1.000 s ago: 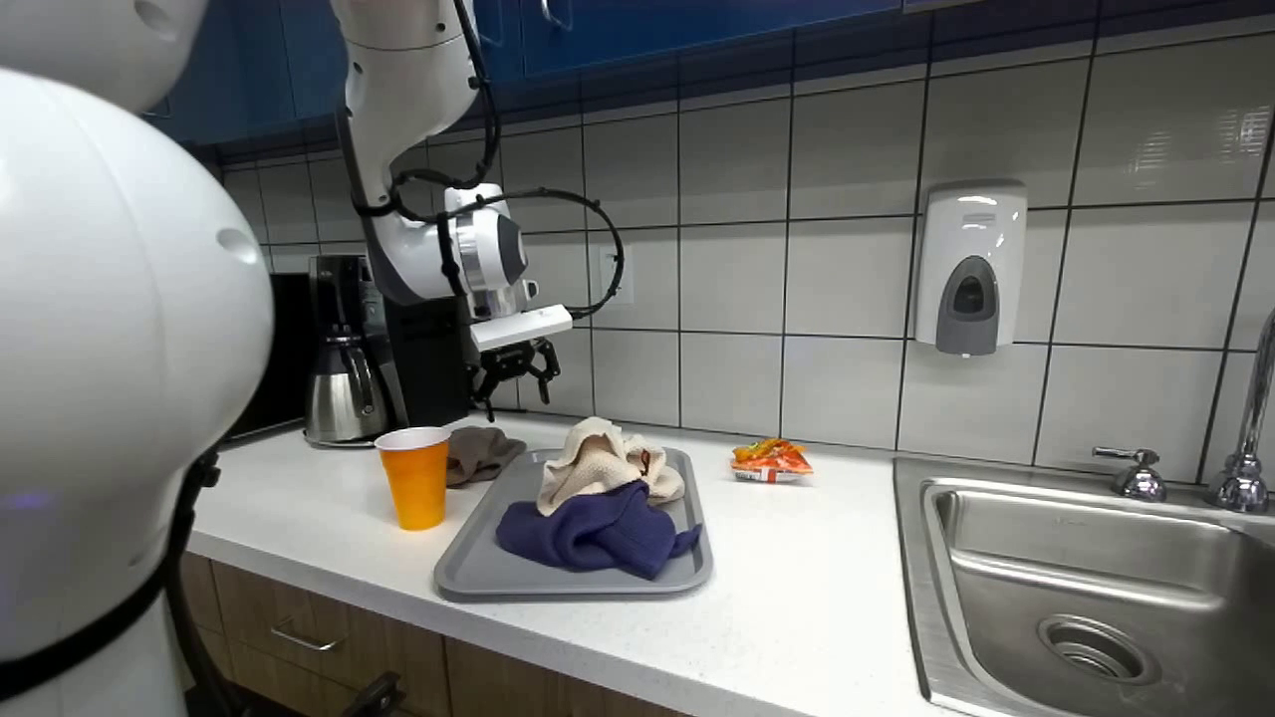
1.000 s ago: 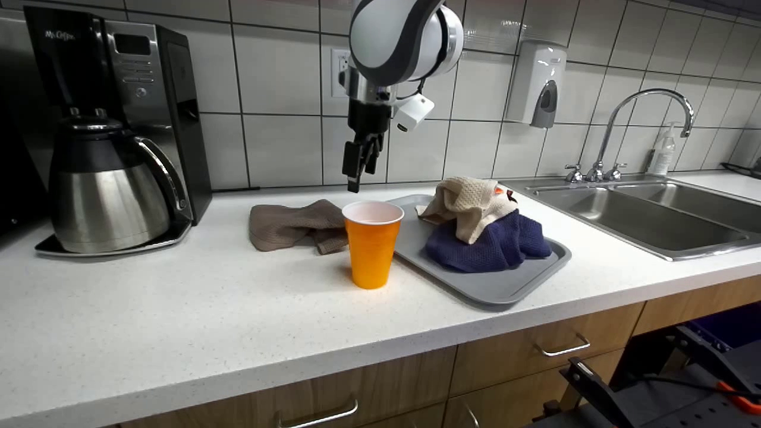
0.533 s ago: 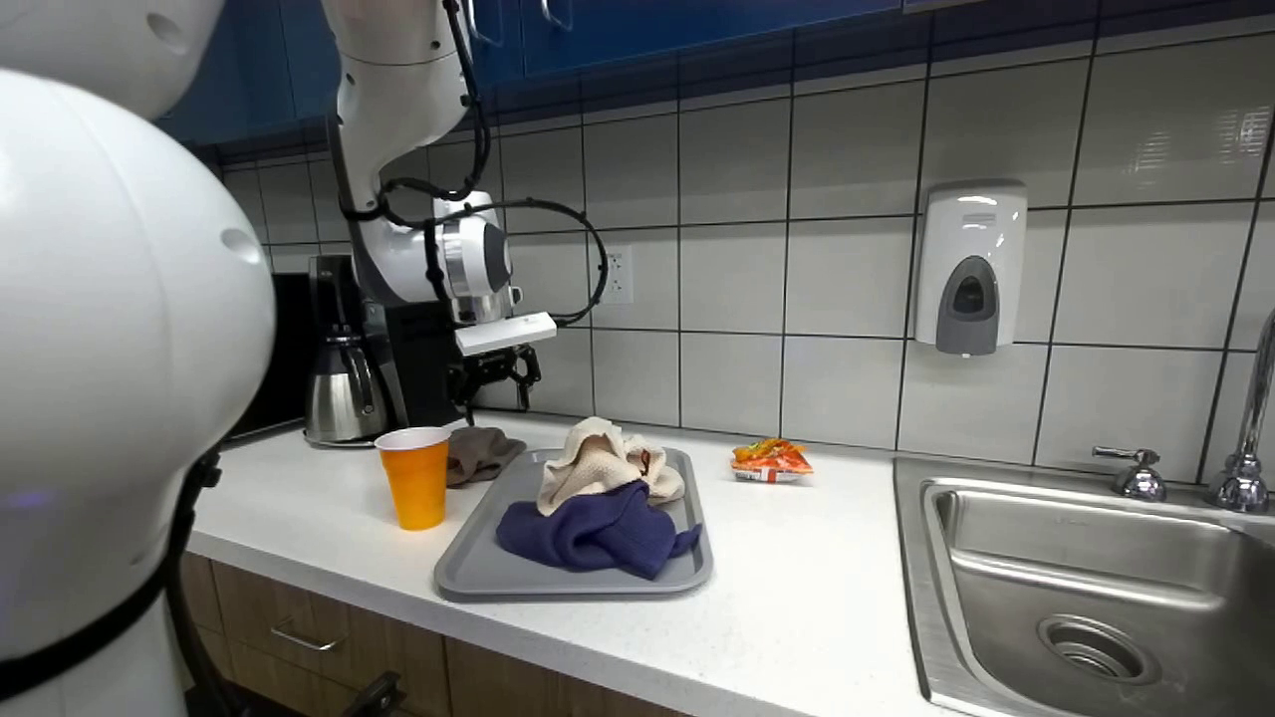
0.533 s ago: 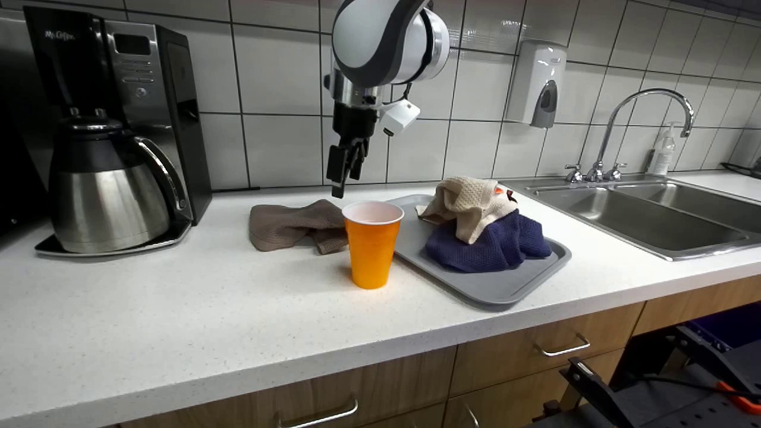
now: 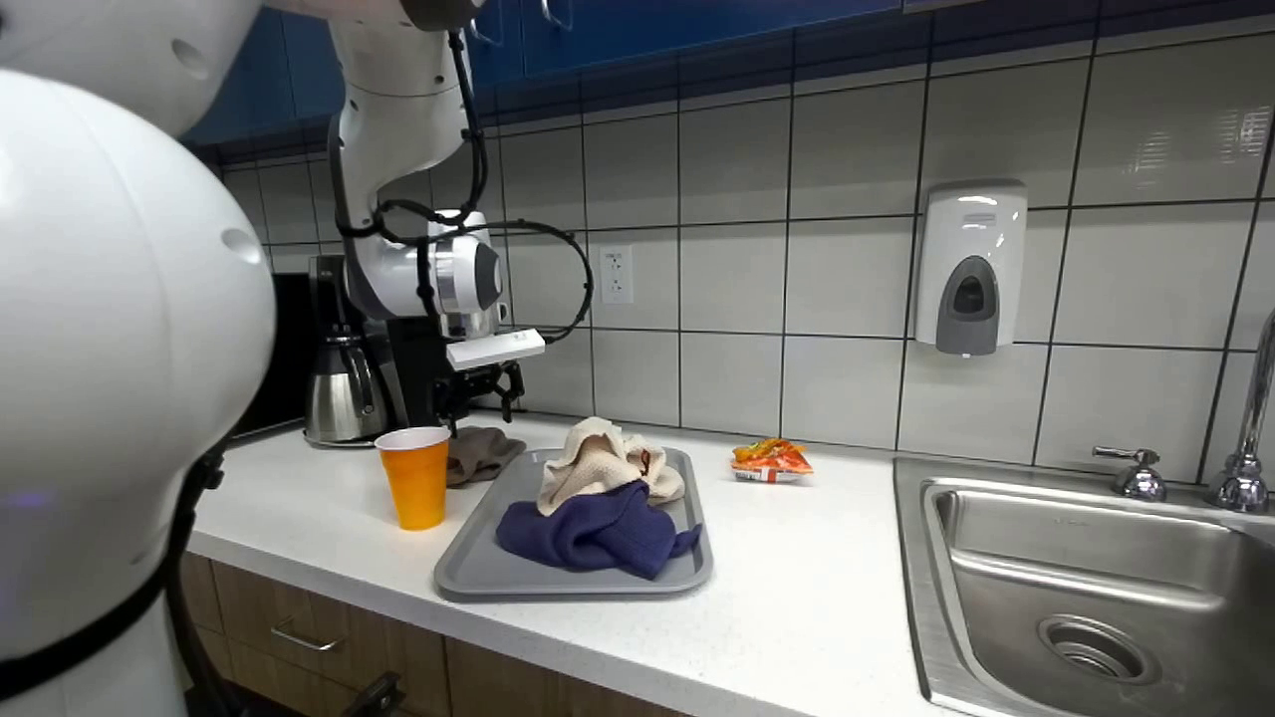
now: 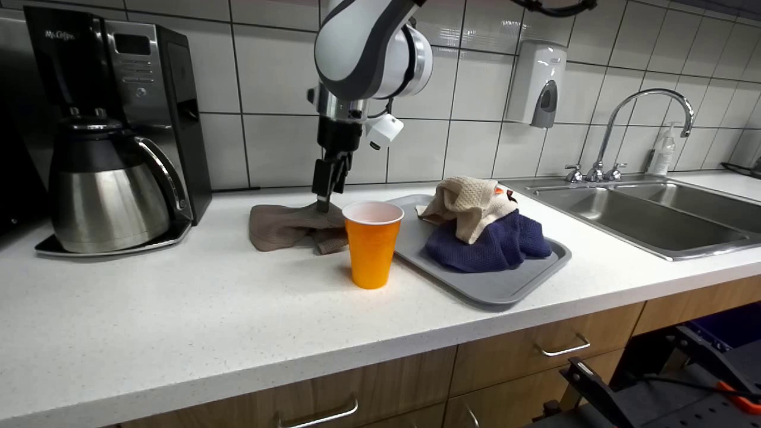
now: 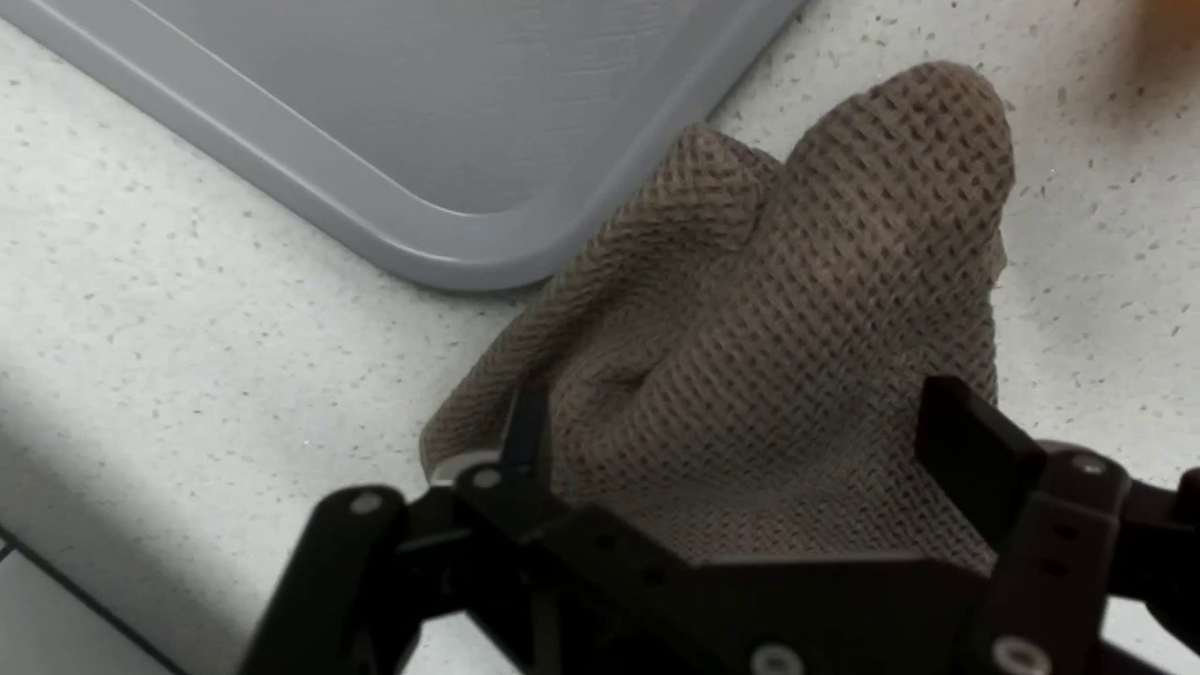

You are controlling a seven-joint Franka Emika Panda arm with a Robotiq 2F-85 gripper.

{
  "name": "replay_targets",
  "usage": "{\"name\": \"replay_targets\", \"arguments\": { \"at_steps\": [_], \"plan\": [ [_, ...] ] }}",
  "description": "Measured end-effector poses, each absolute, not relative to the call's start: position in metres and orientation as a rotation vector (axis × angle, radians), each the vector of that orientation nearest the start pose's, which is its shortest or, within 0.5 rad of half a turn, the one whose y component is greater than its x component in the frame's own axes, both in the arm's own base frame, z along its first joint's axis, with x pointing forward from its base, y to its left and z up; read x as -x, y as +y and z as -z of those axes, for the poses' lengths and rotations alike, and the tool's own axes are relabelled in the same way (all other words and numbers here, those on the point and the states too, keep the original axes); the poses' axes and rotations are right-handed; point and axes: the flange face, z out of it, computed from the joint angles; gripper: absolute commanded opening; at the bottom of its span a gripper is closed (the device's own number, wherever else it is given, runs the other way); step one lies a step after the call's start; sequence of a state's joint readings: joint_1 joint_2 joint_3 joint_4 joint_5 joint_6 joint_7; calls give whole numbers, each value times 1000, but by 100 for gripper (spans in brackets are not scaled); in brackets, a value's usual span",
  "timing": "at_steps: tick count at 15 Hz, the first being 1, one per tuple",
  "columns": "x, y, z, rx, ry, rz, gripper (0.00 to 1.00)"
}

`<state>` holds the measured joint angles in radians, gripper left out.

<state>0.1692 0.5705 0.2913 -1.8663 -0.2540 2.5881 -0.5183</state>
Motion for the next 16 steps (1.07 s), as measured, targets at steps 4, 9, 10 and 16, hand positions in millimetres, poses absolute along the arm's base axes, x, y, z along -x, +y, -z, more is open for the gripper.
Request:
{"name": "replay_targets", "arguments": {
  "at_steps": [4,9,10,16],
  "plan": [
    [-595,291,-220,2618,-1695,262,100],
    [-602,295,-200,2592,-1714,227,100],
    [-603,295,-196,2588,-1716,223,100],
    [-613,299,-188,2575,-1724,225,65]
  ]
}}
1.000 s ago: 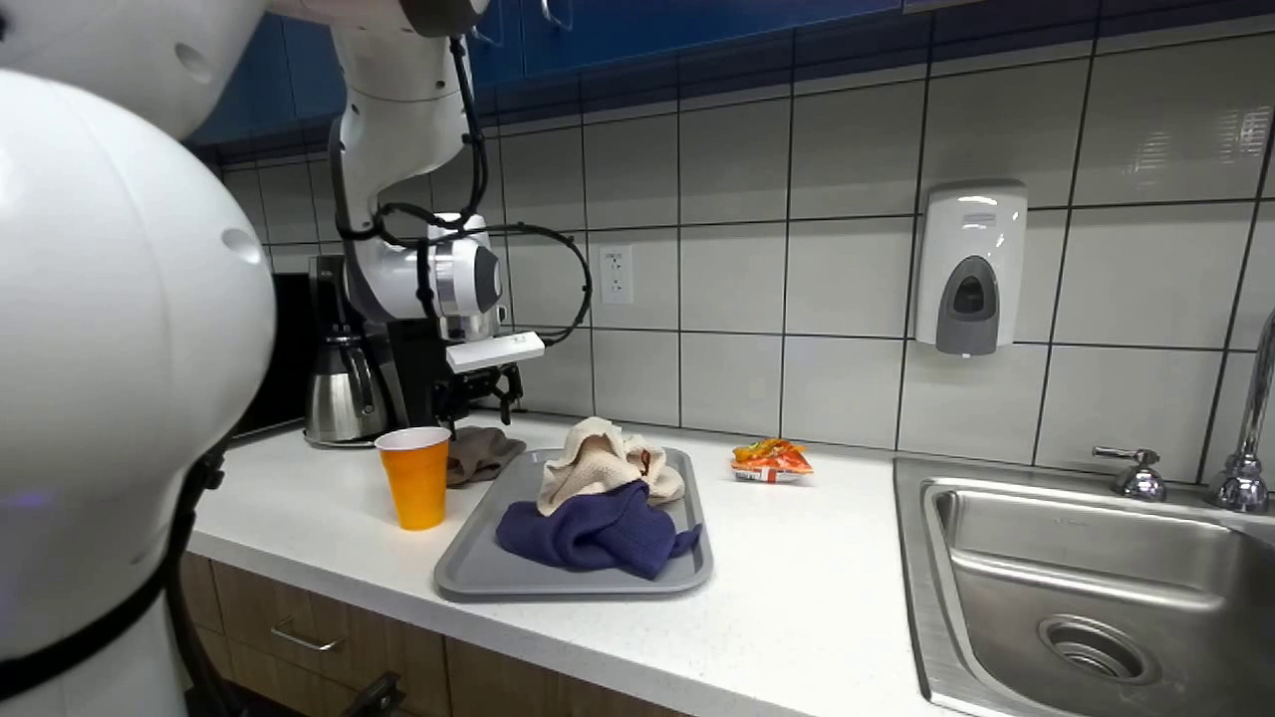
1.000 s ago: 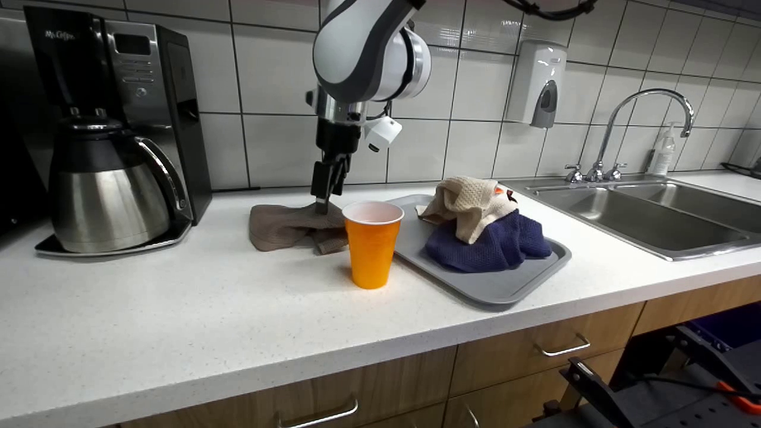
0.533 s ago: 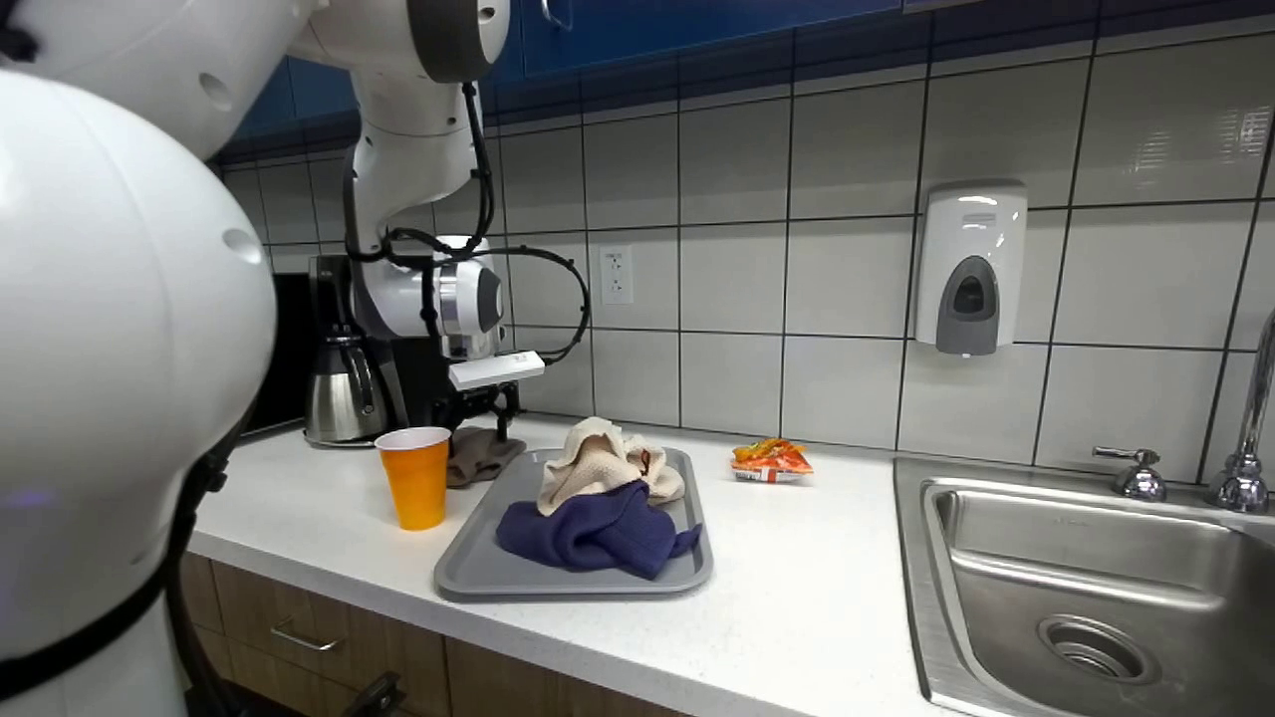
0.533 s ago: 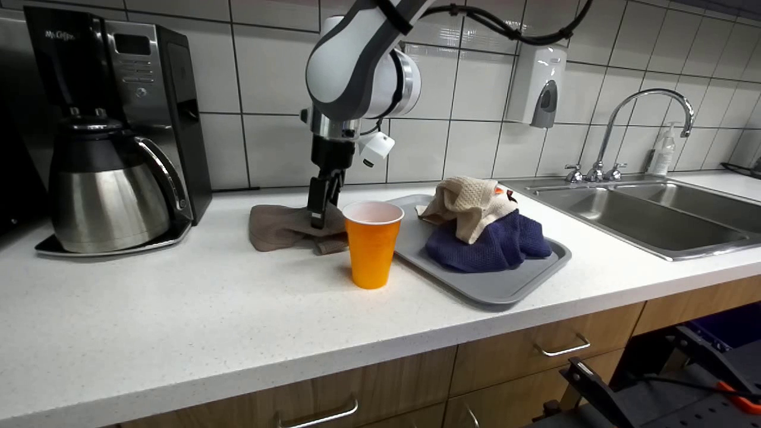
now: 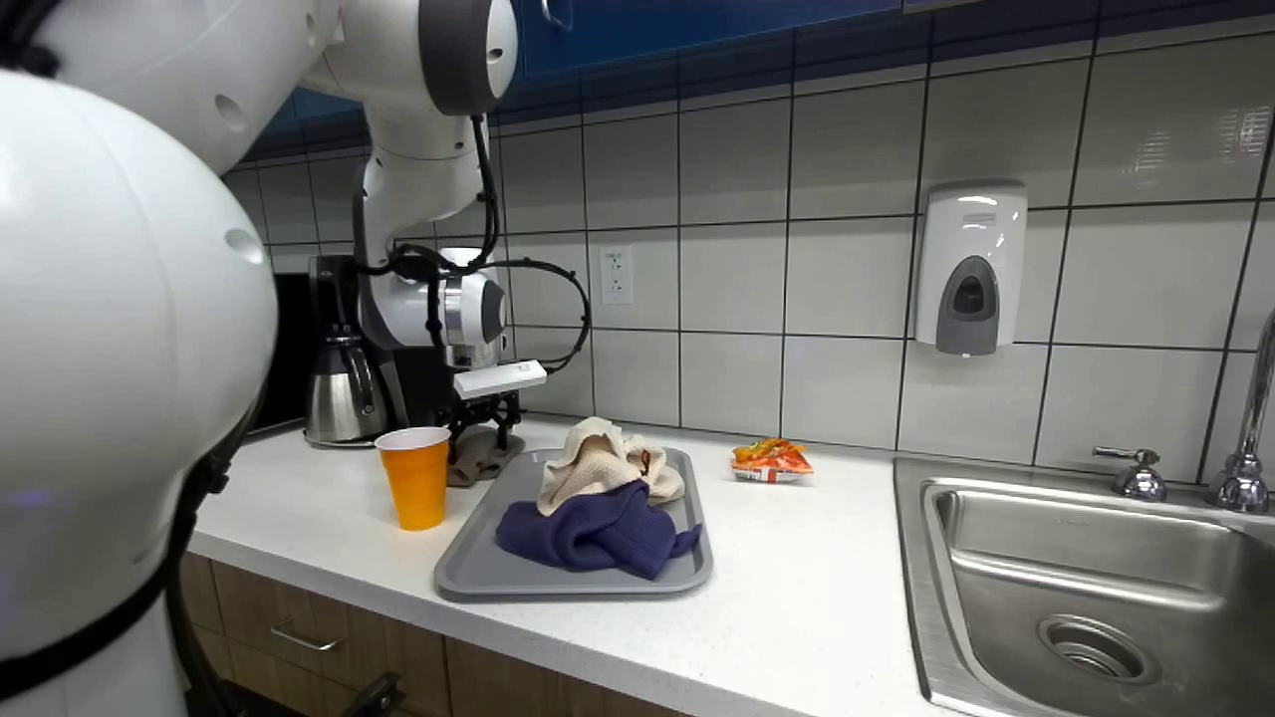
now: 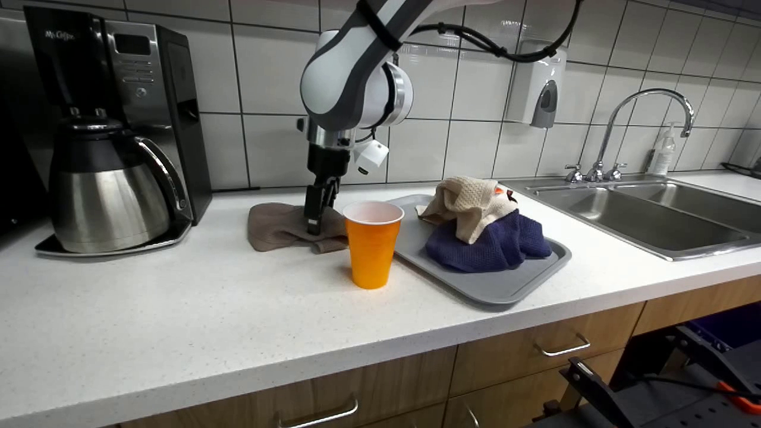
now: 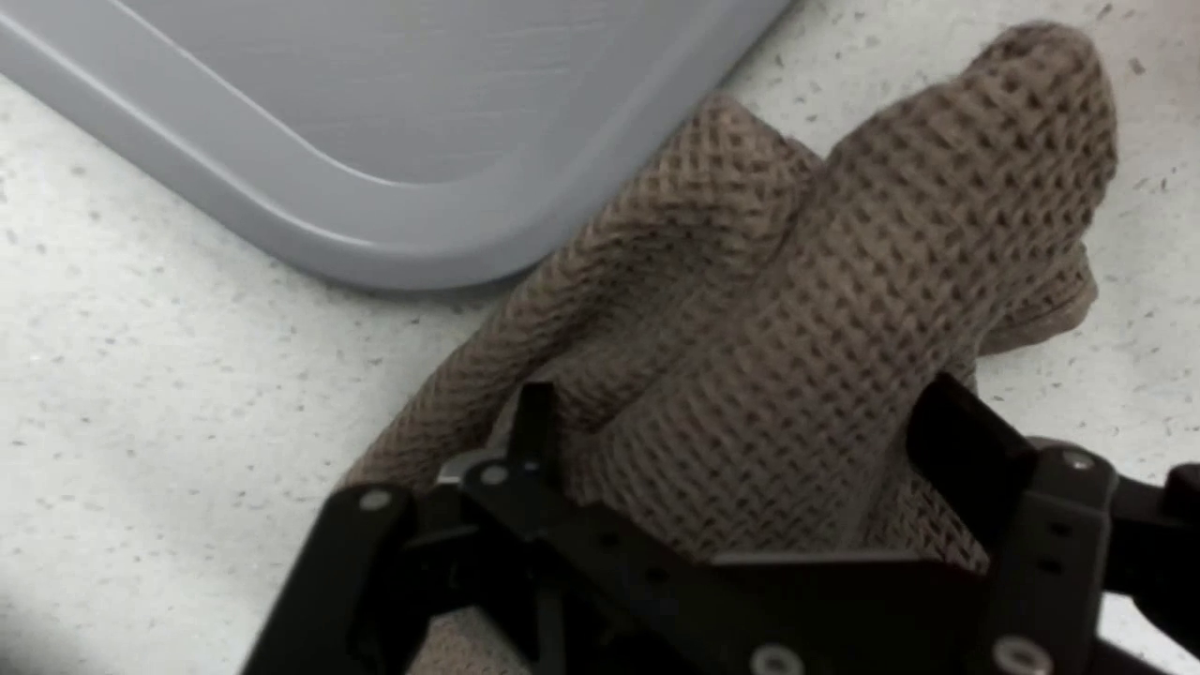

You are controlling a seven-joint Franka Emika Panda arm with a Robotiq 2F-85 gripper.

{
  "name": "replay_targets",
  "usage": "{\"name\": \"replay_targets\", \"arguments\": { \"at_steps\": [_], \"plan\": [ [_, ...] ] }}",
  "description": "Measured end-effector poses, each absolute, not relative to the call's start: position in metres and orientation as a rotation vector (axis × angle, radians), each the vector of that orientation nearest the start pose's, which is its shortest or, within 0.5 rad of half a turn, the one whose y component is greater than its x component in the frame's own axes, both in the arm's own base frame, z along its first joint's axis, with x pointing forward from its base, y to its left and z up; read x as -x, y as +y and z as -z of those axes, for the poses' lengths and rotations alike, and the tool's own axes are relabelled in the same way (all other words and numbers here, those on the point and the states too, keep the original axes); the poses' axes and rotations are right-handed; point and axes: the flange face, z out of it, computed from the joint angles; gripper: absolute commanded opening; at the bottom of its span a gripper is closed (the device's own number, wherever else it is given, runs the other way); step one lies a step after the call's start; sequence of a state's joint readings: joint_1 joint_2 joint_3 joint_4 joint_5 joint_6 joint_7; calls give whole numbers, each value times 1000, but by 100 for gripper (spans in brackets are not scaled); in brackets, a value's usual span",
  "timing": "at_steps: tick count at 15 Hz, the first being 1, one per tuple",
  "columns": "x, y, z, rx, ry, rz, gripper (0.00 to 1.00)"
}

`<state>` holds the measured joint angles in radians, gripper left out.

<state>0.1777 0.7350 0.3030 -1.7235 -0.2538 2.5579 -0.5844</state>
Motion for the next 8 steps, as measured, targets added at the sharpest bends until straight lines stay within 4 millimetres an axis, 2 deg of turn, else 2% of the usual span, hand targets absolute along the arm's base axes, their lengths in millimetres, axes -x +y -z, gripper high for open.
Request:
{"name": "replay_targets", "arguments": {
  "at_steps": [8],
  "plan": [
    [-618,300,-193,2561,-1752,233,3]
  ]
}}
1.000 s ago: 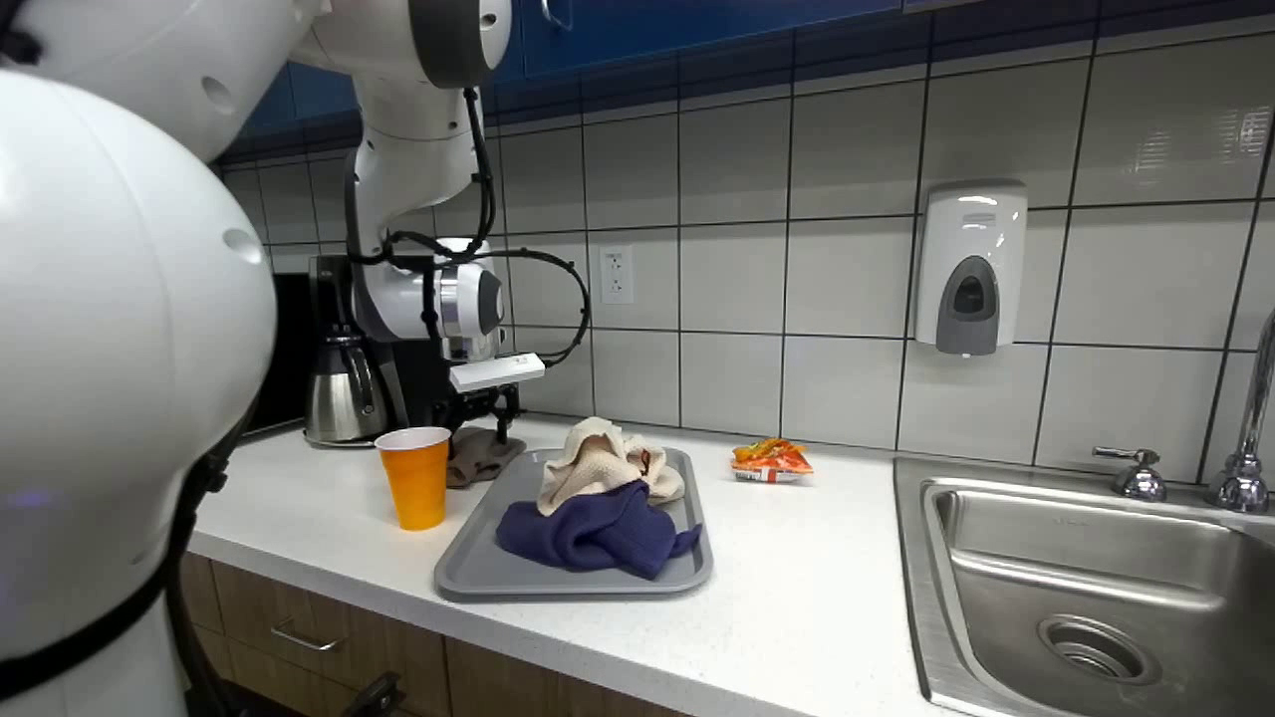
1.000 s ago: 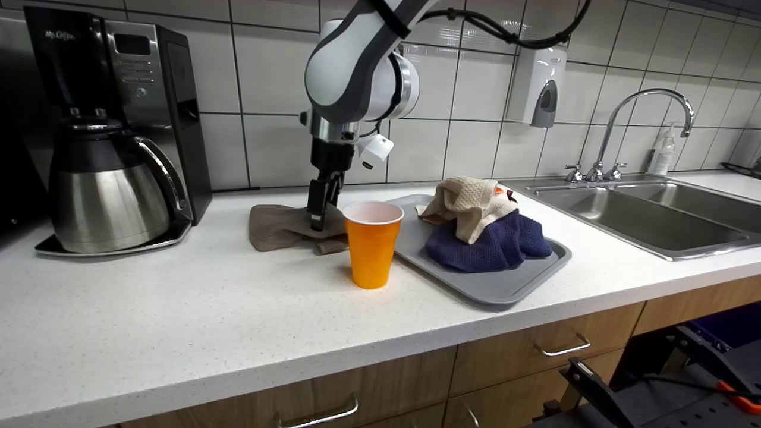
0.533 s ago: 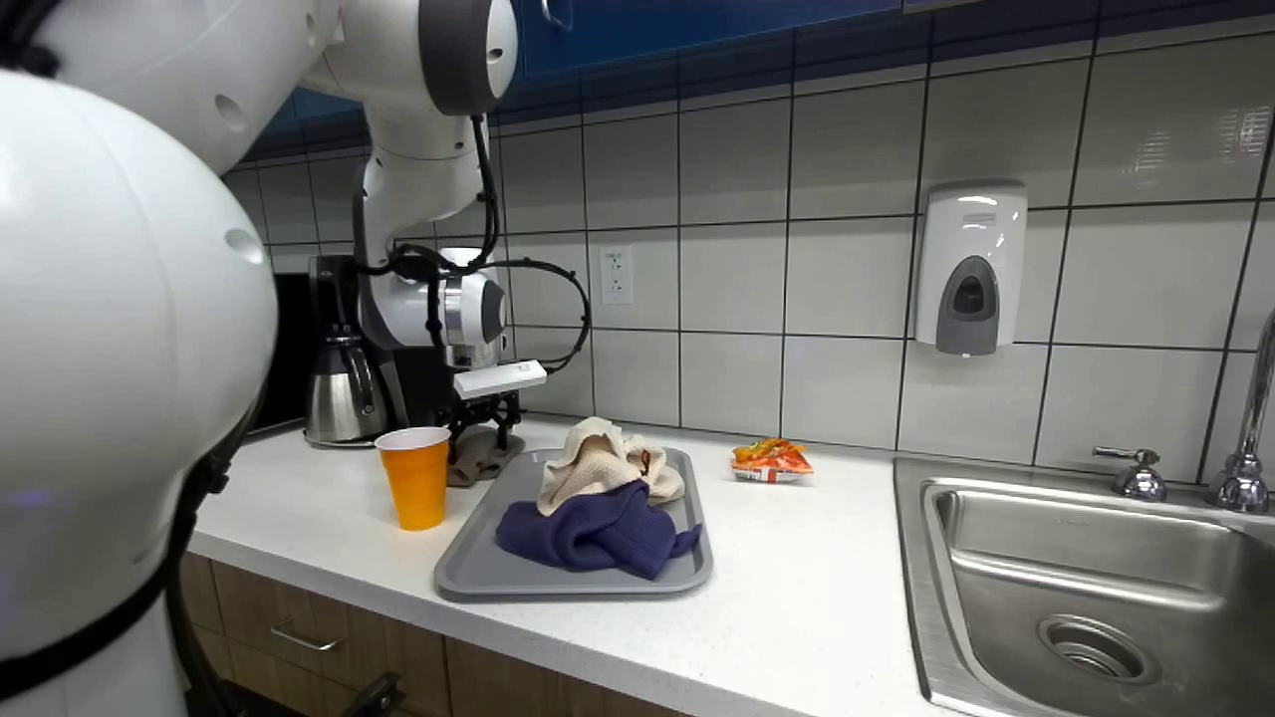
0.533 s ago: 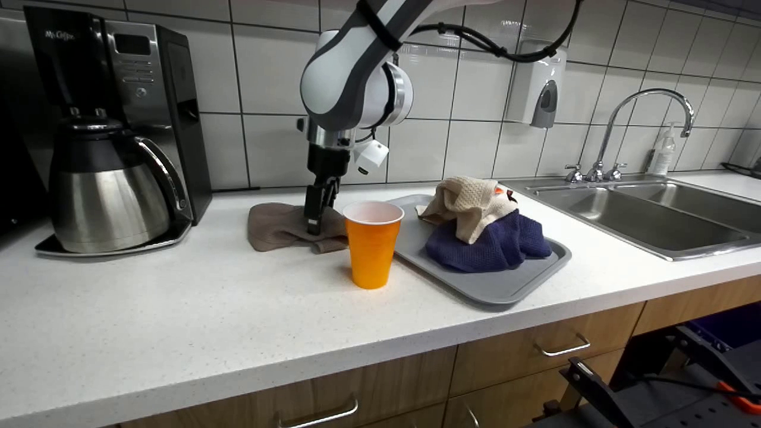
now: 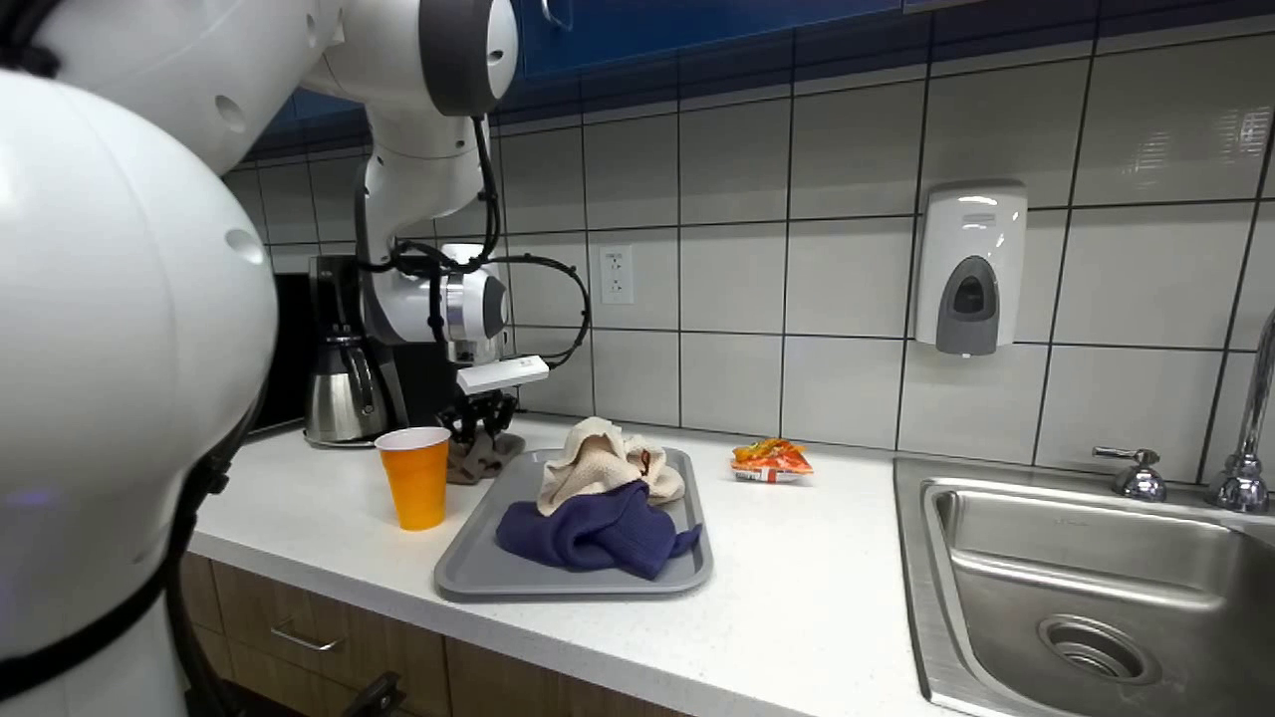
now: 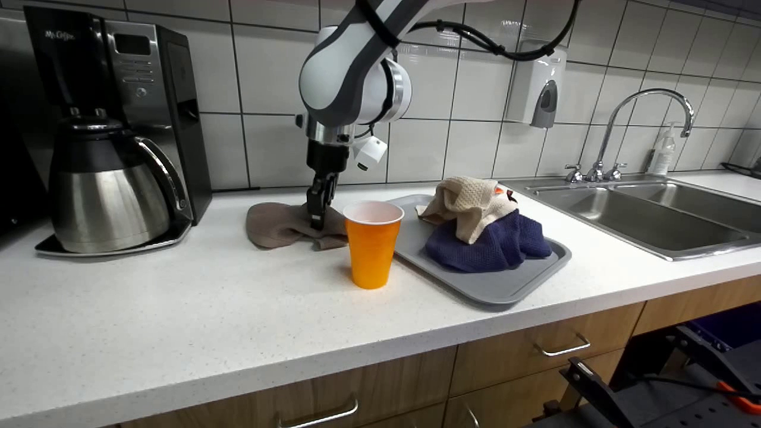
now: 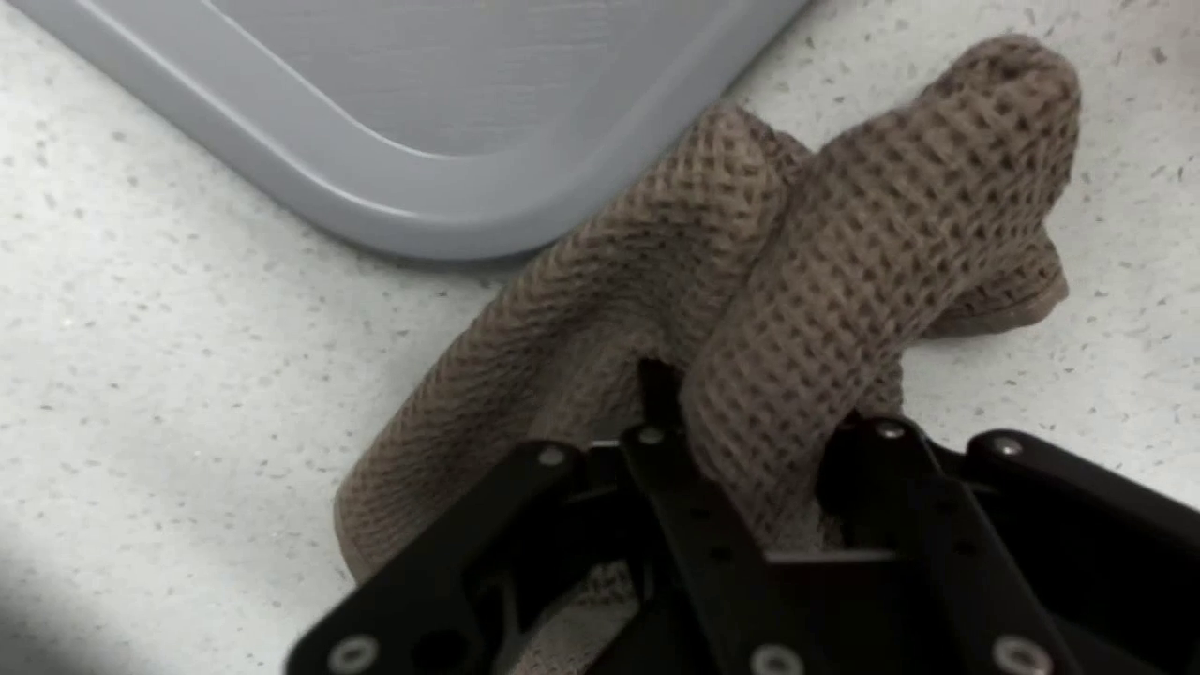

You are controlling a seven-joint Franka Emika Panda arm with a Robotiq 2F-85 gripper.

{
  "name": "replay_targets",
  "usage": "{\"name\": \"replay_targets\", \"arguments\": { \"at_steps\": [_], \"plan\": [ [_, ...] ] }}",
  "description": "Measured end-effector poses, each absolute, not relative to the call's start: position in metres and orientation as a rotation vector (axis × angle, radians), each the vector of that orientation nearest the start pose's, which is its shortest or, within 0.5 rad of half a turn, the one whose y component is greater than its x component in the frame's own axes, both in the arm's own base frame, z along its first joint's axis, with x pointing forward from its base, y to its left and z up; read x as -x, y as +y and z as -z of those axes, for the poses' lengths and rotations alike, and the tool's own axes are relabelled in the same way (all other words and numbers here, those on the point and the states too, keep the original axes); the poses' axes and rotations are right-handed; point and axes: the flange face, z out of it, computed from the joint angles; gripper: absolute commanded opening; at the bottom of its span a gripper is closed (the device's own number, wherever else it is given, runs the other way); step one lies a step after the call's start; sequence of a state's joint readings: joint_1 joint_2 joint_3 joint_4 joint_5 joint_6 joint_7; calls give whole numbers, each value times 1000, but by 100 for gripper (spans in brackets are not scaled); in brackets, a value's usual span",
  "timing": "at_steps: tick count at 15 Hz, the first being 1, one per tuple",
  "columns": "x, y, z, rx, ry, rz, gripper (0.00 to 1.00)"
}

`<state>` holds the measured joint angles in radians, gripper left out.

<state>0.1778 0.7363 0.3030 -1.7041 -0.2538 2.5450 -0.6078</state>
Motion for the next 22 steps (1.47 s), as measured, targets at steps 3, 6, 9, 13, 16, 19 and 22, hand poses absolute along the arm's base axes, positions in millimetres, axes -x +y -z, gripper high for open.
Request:
{"name": "replay_targets", "arguments": {
  "at_steps": [3,6,9,13,16,19,22],
  "plan": [
    [-617,300,-192,2558,-1758,224,0],
    [-617,300,-192,2555,-1762,222,2],
    [-617,301,-193,2550,-1770,223,2],
    [-617,305,-198,2537,-1792,241,2],
    [-619,307,-211,2535,-1803,289,2],
    [-623,307,-231,2539,-1807,363,2],
    [-623,304,-248,2544,-1810,432,2]
  ]
}}
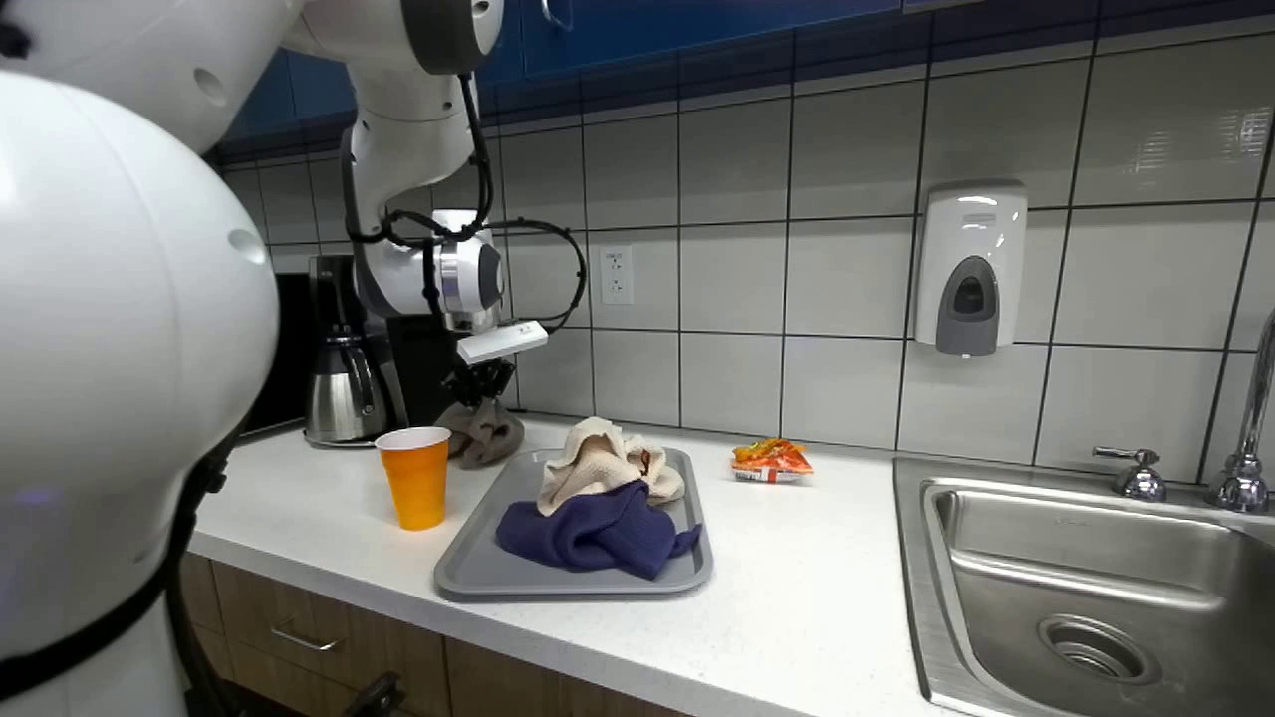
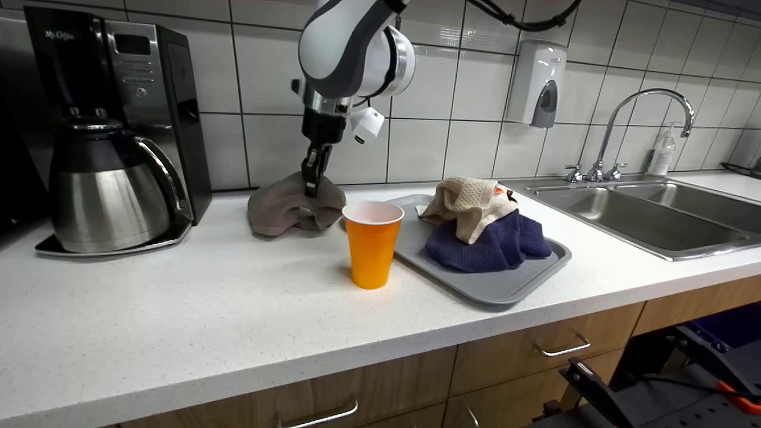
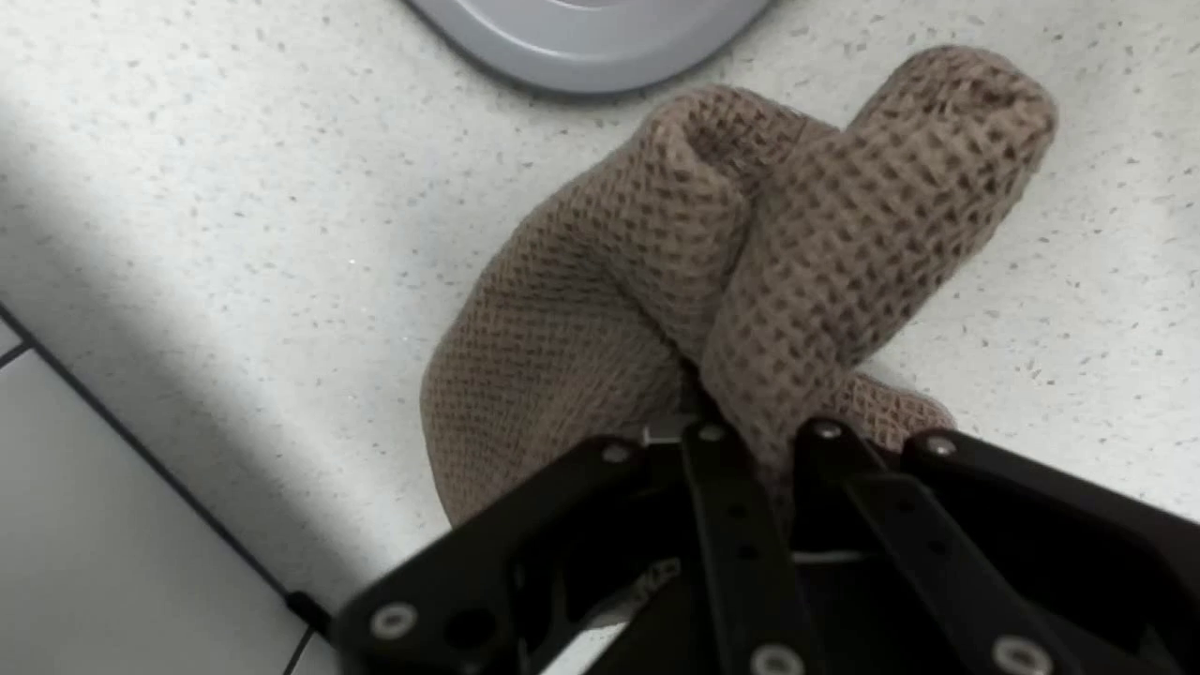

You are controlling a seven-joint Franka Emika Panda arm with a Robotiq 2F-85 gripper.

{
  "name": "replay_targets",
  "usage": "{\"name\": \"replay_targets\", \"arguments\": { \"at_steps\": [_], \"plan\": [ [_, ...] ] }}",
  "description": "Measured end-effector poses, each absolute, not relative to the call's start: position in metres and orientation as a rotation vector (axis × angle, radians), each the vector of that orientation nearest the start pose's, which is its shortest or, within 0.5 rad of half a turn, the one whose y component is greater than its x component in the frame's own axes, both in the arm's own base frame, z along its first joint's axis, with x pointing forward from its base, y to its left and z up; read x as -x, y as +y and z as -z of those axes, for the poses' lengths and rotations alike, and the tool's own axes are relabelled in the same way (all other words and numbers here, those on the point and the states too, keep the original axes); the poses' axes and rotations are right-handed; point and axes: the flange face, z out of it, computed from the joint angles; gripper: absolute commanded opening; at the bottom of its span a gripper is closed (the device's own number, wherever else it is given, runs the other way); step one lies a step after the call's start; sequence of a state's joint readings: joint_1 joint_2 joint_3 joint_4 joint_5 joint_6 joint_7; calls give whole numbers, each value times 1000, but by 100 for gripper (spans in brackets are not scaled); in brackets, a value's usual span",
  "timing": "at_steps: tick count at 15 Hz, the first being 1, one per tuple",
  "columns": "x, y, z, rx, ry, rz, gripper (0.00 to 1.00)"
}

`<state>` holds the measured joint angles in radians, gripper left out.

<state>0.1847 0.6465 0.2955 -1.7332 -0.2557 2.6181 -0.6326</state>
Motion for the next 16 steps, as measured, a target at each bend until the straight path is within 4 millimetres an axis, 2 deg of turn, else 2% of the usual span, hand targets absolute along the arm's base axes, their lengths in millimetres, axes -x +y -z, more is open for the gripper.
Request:
{"name": "replay_targets", "arguments": {
  "at_steps": [4,9,16],
  "plan": [
    [-621,293,-264,2559,-1807,512,2],
    [-615,269,-282,2600,-1775,617,2],
    [-594,231,-300,2694,-1671,720,2]
  ]
}}
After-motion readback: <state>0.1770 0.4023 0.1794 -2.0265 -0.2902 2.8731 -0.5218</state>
